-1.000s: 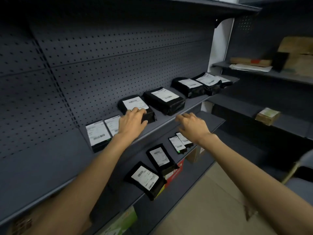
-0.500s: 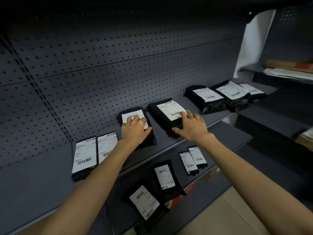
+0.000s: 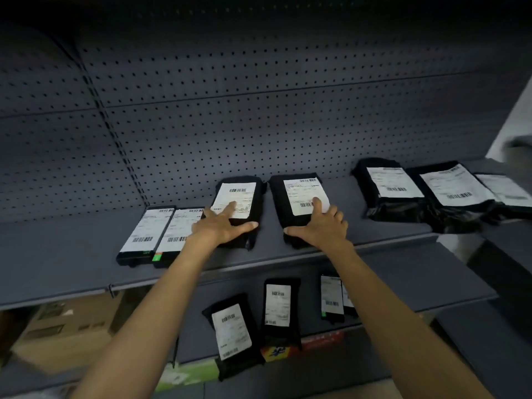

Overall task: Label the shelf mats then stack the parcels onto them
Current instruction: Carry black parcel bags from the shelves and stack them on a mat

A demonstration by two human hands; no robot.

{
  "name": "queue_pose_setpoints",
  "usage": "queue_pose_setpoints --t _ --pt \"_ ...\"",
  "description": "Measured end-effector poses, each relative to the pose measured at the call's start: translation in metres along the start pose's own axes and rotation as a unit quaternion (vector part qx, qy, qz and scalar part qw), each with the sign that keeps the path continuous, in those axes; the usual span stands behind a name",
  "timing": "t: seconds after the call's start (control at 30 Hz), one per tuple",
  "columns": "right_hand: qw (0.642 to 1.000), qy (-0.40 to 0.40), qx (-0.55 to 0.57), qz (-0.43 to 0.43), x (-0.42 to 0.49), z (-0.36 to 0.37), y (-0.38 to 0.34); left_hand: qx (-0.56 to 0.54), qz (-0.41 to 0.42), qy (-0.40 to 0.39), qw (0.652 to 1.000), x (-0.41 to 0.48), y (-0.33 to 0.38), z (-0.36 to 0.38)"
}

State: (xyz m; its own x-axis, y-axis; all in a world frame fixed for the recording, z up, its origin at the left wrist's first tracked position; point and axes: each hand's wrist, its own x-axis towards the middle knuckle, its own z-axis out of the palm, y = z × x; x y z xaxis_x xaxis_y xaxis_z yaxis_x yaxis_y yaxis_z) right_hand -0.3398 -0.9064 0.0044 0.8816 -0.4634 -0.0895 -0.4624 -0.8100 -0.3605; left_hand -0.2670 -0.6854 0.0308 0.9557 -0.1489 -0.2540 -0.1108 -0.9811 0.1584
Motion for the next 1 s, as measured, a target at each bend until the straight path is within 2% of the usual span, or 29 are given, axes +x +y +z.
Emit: queue_pose_setpoints --t 0.1,0.33,0.47,0.63,0.77,1.0 --pt "1.0 0.007 0.006 -0.017 -0.001 0.003 0.004 -0.035 -0.016 0.01 0.999 -0.005 0.007 0.006" --pt "0.995 0.073 0.053 -0.044 -0.013 0.015 0.01 -0.176 -0.03 0.14 0.974 -0.03 0.02 0.043" --pt "0.98 0.148 0.119 -0.056 -0.042 0.024 0.021 -0.231 -0.011 0.276 0.933 -0.055 0.024 0.066" --pt "0.945 0.198 0.25 -0.067 -0.078 0.027 0.024 -0.299 0.013 0.357 0.885 -0.085 0.025 0.088" --pt "0.931 0.219 0.272 -0.108 -0.101 0.028 0.002 -0.305 0.017 0.41 0.859 -0.103 0.0 0.079" --pt "0.91 0.196 0.313 -0.19 -0.144 0.038 -0.062 -0.282 -0.029 0.485 0.828 -0.15 -0.077 0.07"
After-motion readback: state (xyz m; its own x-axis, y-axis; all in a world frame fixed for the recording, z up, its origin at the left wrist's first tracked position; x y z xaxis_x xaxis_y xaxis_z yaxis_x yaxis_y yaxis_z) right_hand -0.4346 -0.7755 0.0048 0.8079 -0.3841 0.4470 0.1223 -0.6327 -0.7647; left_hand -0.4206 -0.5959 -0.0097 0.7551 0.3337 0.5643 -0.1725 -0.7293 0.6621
